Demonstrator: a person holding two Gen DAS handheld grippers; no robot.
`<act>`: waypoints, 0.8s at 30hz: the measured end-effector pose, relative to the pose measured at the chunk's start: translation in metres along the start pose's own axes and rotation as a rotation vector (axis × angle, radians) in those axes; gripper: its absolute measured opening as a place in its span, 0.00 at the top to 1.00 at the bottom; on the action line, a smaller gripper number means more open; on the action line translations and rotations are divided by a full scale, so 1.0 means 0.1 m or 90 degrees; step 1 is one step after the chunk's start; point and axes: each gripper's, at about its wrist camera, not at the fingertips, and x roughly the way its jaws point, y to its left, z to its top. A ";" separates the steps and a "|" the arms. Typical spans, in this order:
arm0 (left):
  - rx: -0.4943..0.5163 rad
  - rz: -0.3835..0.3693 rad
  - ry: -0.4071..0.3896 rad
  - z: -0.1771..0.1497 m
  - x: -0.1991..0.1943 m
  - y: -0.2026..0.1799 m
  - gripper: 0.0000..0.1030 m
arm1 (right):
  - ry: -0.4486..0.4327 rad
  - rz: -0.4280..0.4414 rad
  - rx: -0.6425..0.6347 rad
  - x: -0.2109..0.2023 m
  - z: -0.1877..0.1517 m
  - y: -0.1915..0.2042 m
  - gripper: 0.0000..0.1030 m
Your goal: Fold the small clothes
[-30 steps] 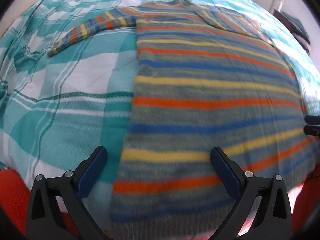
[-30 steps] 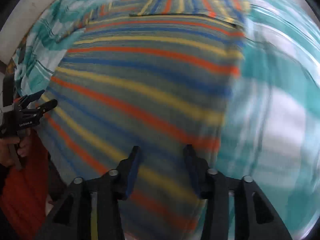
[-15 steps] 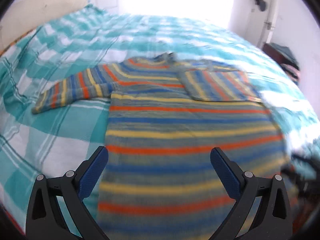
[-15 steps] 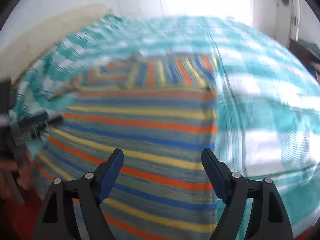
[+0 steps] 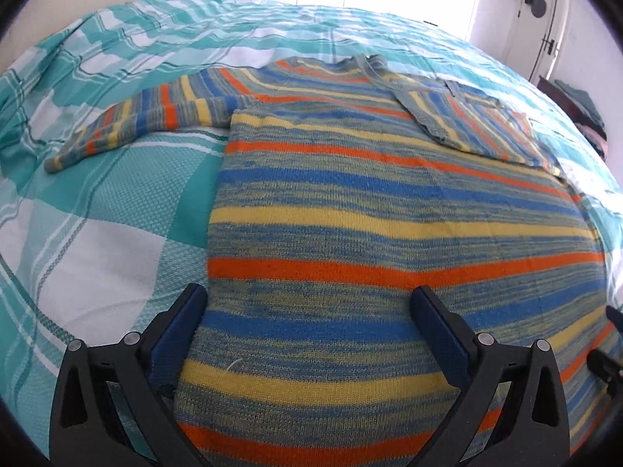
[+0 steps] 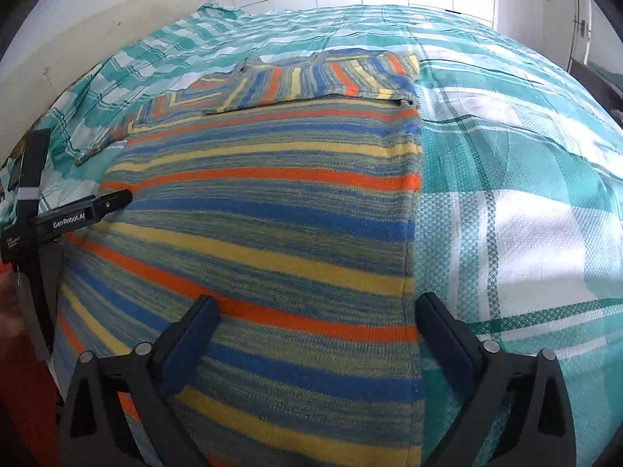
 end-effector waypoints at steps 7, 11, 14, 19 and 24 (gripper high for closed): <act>0.000 0.000 0.000 -0.01 -0.01 0.00 0.00 | -0.003 0.001 -0.003 0.02 0.00 0.01 0.00; 0.000 0.000 0.000 -0.01 -0.01 0.00 0.00 | -0.006 0.004 -0.001 0.02 0.00 0.02 0.00; 0.000 0.001 0.000 -0.01 -0.01 0.00 0.00 | -0.011 0.006 0.000 0.02 -0.01 0.02 0.00; 0.000 0.001 0.000 -0.02 -0.01 -0.01 0.00 | -0.012 0.007 0.000 0.03 0.00 0.03 0.00; 0.000 0.001 -0.001 -0.02 -0.01 -0.01 0.00 | -0.012 0.007 0.000 0.03 -0.01 0.03 0.00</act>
